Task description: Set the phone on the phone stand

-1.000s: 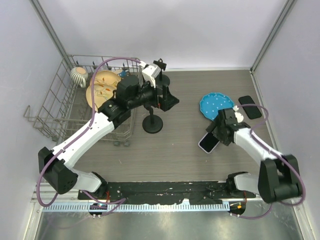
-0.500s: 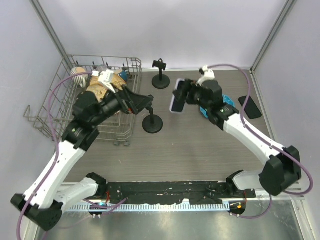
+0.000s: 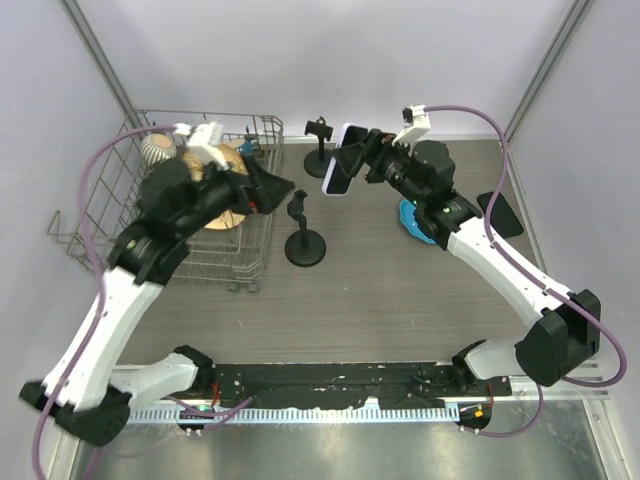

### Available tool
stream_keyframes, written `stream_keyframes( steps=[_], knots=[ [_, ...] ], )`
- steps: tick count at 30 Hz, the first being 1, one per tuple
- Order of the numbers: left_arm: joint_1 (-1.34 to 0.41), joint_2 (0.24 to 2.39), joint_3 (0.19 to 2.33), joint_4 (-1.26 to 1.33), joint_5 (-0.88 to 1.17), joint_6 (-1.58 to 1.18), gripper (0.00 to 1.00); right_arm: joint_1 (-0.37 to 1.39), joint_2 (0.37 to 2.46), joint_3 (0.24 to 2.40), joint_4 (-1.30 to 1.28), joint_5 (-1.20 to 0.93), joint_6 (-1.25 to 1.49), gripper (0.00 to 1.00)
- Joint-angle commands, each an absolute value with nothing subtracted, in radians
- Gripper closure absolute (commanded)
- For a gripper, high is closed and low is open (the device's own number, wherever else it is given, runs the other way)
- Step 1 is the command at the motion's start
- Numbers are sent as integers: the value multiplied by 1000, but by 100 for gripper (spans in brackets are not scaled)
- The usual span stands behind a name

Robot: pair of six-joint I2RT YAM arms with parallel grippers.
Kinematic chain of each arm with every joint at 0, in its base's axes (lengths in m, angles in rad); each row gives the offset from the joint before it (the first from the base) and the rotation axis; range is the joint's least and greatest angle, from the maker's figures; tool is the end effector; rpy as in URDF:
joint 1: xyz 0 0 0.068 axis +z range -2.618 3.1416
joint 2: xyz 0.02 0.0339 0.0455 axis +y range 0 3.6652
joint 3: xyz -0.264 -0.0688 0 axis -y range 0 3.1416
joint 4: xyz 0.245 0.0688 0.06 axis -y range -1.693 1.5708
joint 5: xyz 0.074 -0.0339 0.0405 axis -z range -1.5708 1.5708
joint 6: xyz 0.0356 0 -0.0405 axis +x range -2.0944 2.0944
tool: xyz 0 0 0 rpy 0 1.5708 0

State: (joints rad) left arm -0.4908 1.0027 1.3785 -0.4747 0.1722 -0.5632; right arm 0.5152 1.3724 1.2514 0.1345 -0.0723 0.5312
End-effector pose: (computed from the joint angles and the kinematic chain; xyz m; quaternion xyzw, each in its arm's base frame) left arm 0.1668 -0.0961 0.4710 0.0310 0.7401 -0.3915 0.5460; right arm 0.2841 0.1638 0.4038 -0.0201 0.7020 0.3774 0.6035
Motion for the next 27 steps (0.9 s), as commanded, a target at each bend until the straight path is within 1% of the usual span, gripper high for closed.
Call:
stream_keyframes(
  steps=[1, 2, 3, 4, 6, 9, 12, 13, 15, 16, 19, 21, 24, 25, 27],
  knots=[
    [-491, 1159, 1342, -436, 374, -570, 9, 522, 1270, 1181, 264, -172, 594, 99],
    [-492, 1190, 1342, -396, 402, -583, 8, 522, 1261, 1172, 261, -166, 601, 99],
    [-491, 1218, 1353, -390, 455, -594, 8, 522, 1250, 1161, 253, -154, 609, 99],
    [-491, 1276, 1379, -390, 475, -612, 6, 522, 1243, 1160, 249, -153, 606, 99],
    [-498, 1318, 1399, -381, 528, -627, 6, 522, 1221, 1146, 248, -152, 603, 99],
    [-526, 1374, 1425, -354, 548, -620, 10, 522, 1219, 1121, 270, -153, 615, 99],
    [-581, 1420, 1463, -396, 494, -574, 15, 522, 1239, 1121, 278, -169, 640, 99],
    [-601, 1431, 1488, -416, 439, -562, 18, 522, 1244, 1120, 284, -196, 658, 99],
    [-614, 1457, 1506, -451, 399, -543, 24, 522, 1247, 1115, 304, -213, 678, 99],
    [-624, 1459, 1511, -451, 361, -538, 31, 522, 1243, 1112, 310, -225, 684, 99],
    [-643, 1450, 1516, -465, 272, -506, 41, 529, 1233, 1108, 308, -221, 690, 99],
    [-658, 1451, 1520, -471, 209, -488, 43, 532, 1232, 1111, 293, -213, 687, 99],
    [-672, 1462, 1531, -479, 186, -480, 51, 534, 1232, 1115, 276, -203, 690, 99],
    [-678, 1466, 1534, -485, 175, -473, 57, 540, 1232, 1115, 273, -199, 693, 99],
    [-692, 1470, 1537, -486, 146, -465, 67, 545, 1232, 1123, 265, -205, 698, 99]
  ],
)
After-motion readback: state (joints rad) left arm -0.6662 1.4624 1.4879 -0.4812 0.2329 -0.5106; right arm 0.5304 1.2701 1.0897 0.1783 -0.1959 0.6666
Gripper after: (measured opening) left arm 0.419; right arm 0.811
